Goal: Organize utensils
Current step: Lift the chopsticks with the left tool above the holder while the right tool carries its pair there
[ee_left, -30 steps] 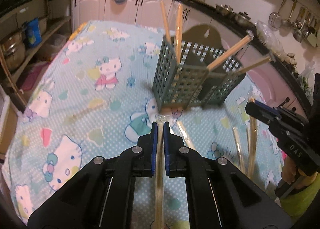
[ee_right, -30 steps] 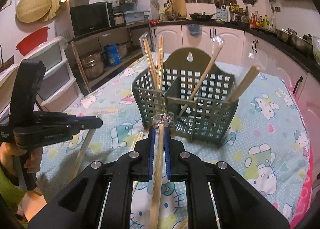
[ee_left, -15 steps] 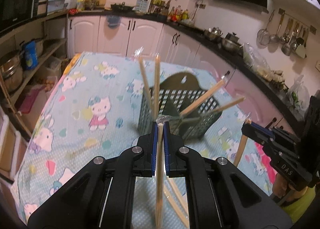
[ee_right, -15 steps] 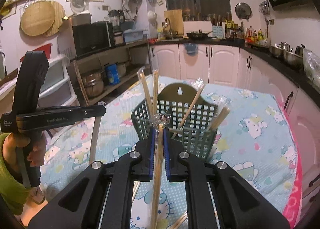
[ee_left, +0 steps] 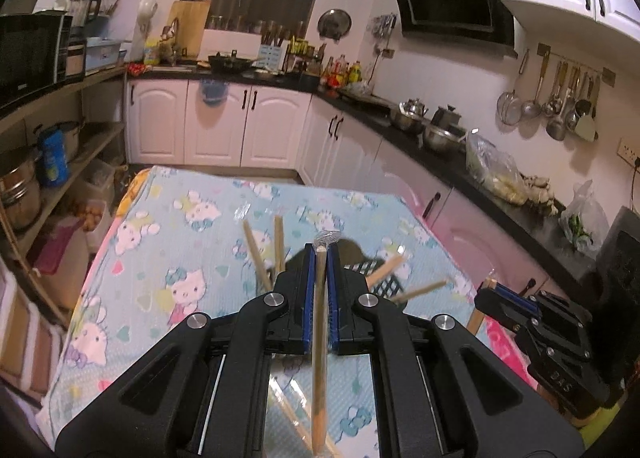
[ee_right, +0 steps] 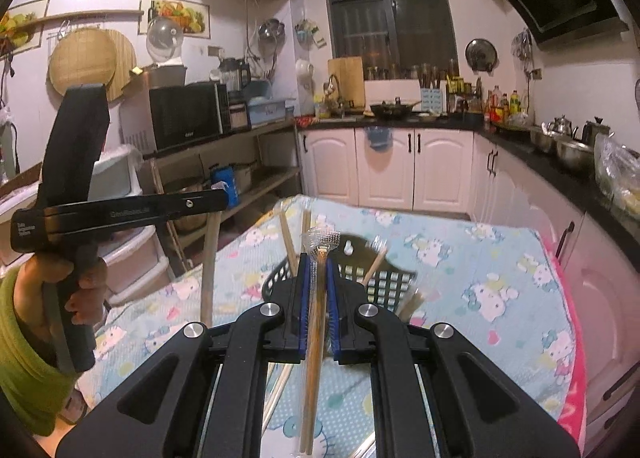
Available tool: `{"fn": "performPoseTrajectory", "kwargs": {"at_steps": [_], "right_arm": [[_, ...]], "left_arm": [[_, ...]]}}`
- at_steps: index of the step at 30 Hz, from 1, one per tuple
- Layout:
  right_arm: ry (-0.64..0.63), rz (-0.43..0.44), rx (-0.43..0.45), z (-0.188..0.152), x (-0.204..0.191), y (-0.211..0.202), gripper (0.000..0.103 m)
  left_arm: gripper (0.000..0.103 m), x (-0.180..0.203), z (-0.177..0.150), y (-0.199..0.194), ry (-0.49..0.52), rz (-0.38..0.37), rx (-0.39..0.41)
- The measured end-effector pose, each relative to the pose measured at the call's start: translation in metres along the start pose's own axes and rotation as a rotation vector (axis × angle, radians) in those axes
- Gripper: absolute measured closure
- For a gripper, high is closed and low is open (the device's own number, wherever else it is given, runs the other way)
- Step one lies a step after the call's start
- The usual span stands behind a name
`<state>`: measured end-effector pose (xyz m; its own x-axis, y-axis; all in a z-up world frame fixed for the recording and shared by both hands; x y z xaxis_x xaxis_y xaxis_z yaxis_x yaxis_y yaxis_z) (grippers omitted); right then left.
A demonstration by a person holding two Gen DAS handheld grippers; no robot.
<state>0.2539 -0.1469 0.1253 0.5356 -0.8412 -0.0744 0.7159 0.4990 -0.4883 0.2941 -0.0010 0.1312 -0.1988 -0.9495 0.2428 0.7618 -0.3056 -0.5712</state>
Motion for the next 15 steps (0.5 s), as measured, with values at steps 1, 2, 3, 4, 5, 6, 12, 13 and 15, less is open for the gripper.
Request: {"fn": "performPoseTrajectory", "kwargs": {"at_steps": [1,2,3,4,5,6,12,13,15], "right_arm": [[0.002,-0.002,0.011,0.004,0.001,-0.002,0.095],[0.003,-0.004,0.018,0.007,0.003,-0.003,0.095],[0.005,-0.008,0.029,0.011,0.005,-0.005,0.095],[0.008,-0.01,0.04,0.016,0.007,-0.006,0.095],[0.011,-0.015,0.051,0.021,0.01,-0.008,0.095],[0.016,-0.02,0.061,0.026,0.013,-0.009,0.095],[0.023,-0.041,0.125,0.051,0.026,-0.015,0.095],[0.024,-0.046,0.136,0.056,0.029,-0.016,0.095],[0.022,-0.052,0.153,0.064,0.033,-0.018,0.095]], "left_arm": [[0.101,0.001,0.003,0.0,-0.001,-0.001,0.006],[0.101,0.002,0.006,0.001,-0.002,0.0,0.013],[0.101,0.005,0.011,0.003,-0.004,-0.002,0.02],[0.101,0.005,0.014,0.004,-0.007,-0.004,0.026],[0.101,0.007,0.019,0.005,-0.011,-0.004,0.036],[0.101,0.009,0.024,0.006,-0.014,-0.004,0.05],[0.101,0.016,0.05,0.008,-0.026,-0.003,0.11],[0.101,0.018,0.055,0.008,-0.026,0.001,0.124],[0.101,0.022,0.064,0.008,-0.021,0.005,0.15]]}}
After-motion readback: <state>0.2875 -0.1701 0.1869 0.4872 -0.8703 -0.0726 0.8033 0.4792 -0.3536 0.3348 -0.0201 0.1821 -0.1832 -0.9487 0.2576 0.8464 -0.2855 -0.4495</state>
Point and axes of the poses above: each gripper's, at about its wrist camera, not at the fingertips, and y roughly the way its jaws point, x to its right, z to its top, the point moved 8 cm from there along y, roughly the way its jaws point, and after that the axes turned 7 degrees about -x, right-handed, at the moved point
